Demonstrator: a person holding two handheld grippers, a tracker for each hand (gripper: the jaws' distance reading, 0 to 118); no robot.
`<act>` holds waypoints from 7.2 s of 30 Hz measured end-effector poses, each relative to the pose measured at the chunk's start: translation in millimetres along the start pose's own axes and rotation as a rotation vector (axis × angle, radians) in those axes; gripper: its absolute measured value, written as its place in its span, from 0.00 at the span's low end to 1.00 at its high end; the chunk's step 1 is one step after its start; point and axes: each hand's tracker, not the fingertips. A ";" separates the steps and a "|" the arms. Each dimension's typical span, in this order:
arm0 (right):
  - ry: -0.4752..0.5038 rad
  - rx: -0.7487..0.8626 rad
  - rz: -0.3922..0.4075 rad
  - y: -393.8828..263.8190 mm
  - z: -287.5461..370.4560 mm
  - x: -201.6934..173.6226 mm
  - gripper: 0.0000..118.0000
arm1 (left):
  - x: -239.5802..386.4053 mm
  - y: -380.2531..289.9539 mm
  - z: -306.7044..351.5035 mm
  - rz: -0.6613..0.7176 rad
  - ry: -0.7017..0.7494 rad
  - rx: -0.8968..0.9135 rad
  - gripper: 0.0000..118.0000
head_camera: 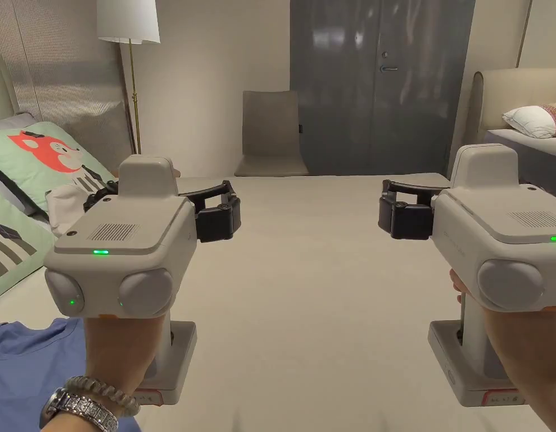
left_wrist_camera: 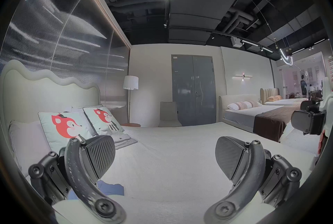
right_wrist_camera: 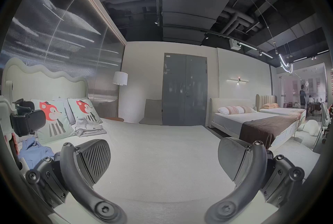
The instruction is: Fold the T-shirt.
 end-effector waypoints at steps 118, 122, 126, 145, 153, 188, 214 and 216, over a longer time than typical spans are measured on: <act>0.363 -0.142 -0.037 -46.6 -70.7 -185.9 0.01 | -215.7 -209.7 10.0 0.222 0.403 -1.016 0.69; 0.355 -0.161 -0.039 -51.6 -73.4 -181.1 0.01 | -213.1 -199.2 12.9 0.203 0.388 -0.957 0.15; 0.350 -0.169 -0.046 -53.1 -73.9 -175.6 0.01 | -215.1 -178.0 12.4 0.213 0.421 -0.879 0.03; 0.134 -0.048 -0.052 -2.3 -28.8 -37.6 0.01 | -9.6 36.0 -34.8 0.138 -0.085 -0.262 0.03; -0.021 -0.048 -0.039 -2.4 -4.8 43.7 0.01 | 127.3 10.6 -47.8 0.132 -0.416 -0.323 0.03; -0.060 -0.086 -0.085 -29.9 2.1 67.0 0.01 | 28.8 -38.2 -2.8 -0.003 -0.107 -0.234 0.88; -0.016 -0.104 -0.056 -42.0 -5.1 49.7 0.01 | -21.5 -98.2 6.0 0.091 -0.030 -0.519 0.00; -0.016 -0.116 -0.052 -45.5 -5.8 49.5 0.01 | -17.1 -118.4 3.2 0.116 -0.052 -0.624 0.22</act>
